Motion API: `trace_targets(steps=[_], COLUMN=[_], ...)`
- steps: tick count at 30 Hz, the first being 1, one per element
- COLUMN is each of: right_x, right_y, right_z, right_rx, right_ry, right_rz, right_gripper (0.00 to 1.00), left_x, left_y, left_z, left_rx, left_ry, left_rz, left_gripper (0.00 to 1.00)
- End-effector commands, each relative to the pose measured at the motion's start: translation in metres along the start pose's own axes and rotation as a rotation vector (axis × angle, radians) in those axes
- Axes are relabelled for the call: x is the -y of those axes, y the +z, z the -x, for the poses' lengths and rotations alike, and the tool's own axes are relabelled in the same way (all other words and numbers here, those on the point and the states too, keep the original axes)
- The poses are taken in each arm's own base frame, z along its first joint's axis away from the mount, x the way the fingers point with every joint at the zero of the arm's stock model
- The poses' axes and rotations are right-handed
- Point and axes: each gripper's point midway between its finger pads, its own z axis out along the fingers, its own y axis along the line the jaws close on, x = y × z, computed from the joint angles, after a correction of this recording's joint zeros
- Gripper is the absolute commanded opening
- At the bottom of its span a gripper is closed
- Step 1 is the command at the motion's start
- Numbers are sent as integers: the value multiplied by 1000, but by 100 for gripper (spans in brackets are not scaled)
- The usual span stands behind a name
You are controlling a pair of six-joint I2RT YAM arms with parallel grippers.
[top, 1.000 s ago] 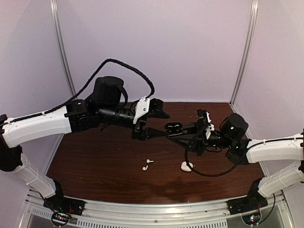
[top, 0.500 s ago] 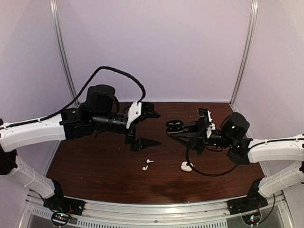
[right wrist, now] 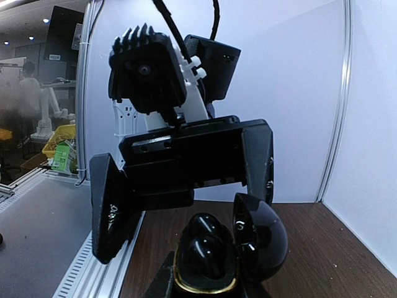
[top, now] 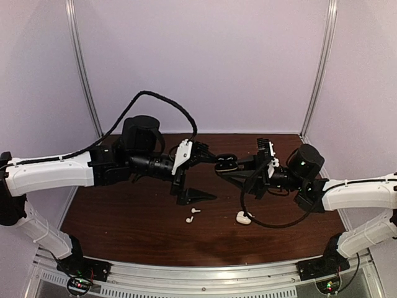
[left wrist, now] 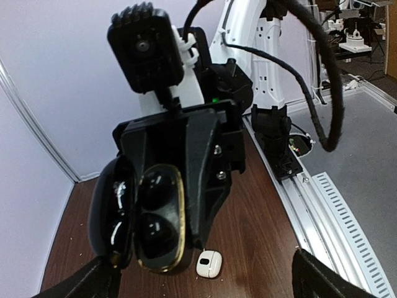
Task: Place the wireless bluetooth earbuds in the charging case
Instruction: Close the charging case with the earbuds inside.
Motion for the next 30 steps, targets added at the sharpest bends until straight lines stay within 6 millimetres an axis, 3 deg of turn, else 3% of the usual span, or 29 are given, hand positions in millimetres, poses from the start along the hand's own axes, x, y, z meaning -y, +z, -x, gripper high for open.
trace_targets(steps=[1, 19, 24, 27, 30], right_x=[3, 7, 20, 48, 84], right_y=[5, 5, 2, -3, -7], right_z=[11, 5, 1, -7, -28], right_rx=[24, 11, 0, -32, -133], right_ry=[-11, -3, 38, 125, 214], right_rz=[-4, -27, -81, -196, -318], right_gripper=[0, 0, 0, 0, 0], left_x=[14, 36, 6, -22, -51], left_y=[-5, 0, -14, -35, -54], left_z=[32, 32, 43, 46, 44], left_rx=[96, 39, 77, 115, 137], left_ry=[116, 217, 163, 83, -41], left_rz=[-33, -49, 152, 310, 426], left_gripper=[98, 95, 98, 98, 98])
